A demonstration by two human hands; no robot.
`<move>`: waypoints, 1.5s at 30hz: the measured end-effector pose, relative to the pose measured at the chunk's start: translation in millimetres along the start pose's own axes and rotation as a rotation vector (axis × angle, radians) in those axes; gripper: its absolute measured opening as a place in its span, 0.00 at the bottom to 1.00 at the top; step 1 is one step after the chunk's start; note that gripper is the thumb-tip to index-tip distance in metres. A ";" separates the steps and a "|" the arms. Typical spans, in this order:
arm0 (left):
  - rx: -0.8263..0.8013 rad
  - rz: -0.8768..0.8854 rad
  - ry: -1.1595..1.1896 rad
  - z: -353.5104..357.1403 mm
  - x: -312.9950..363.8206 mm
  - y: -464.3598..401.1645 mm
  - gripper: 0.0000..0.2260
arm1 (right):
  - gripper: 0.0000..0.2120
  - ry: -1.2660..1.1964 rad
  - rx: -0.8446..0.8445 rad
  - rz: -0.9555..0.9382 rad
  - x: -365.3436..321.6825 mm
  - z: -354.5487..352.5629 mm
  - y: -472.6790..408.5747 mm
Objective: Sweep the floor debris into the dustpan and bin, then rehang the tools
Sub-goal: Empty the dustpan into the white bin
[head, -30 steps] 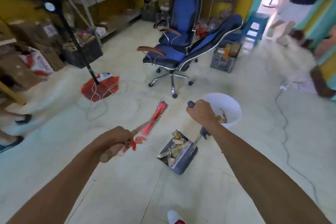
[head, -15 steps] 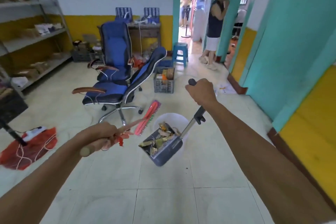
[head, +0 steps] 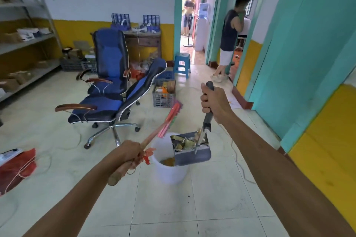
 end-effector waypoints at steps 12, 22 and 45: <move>-0.114 0.033 -0.201 -89.2 -39.4 -94.2 0.06 | 0.25 0.978 0.185 -0.361 -5.4 99.9 -43.5; -0.178 -0.030 -0.123 -167.5 -59.7 -133.6 0.07 | 0.23 1.493 -0.284 -0.487 127.3 246.5 -11.7; -0.334 -0.235 0.224 -223.6 -73.4 -115.5 0.10 | 0.14 2.140 -0.909 -0.441 238.6 286.1 42.4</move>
Point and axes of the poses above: each hand's wrist, its own y-axis away from the middle knuckle, its own z-axis out of the palm, x = y × z, the point moved 3 cm from there along -y, towards the middle knuckle, and after that the axes turned 10 degrees about z, right-handed, at the moved point
